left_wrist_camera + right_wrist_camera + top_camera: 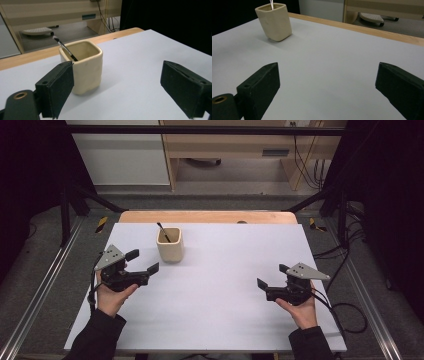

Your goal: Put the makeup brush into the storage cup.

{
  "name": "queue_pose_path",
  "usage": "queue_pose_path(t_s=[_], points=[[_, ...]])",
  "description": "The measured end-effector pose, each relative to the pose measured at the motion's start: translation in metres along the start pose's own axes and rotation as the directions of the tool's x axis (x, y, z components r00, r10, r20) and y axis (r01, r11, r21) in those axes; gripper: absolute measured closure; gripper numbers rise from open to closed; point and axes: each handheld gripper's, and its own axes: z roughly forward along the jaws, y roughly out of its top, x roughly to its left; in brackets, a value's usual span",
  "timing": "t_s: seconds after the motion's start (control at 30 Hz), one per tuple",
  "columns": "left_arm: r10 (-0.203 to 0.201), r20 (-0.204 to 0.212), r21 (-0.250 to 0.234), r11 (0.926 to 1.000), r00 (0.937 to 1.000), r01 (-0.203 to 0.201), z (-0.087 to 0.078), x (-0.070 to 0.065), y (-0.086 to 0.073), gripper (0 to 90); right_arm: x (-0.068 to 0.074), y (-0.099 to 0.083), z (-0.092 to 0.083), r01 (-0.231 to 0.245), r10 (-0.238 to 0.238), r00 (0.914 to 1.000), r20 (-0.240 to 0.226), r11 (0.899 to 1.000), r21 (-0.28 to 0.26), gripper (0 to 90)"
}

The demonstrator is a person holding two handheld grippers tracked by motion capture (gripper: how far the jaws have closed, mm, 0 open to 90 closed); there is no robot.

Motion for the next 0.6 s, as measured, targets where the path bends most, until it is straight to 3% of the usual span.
queue_pose_path(t_s=[0.37, 0.6], points=[[-0.039, -0.008, 0.030, 0.9988, 0.9992, 0.039, -0.009, 0.001, -0.031, 10.1, 0.001, -0.001, -0.001, 0.004, -0.004, 0.9999, -0.010, 1.000, 0.001, 5.9], [-0.032, -0.020, 0.060, 0.9976, 0.9993, 0.034, -0.006, 0.002, -0.046, 9.8, 0.002, -0.001, -0.001, 0.005, -0.005, 0.9999, -0.013, 1.000, 0.000, 5.9]])
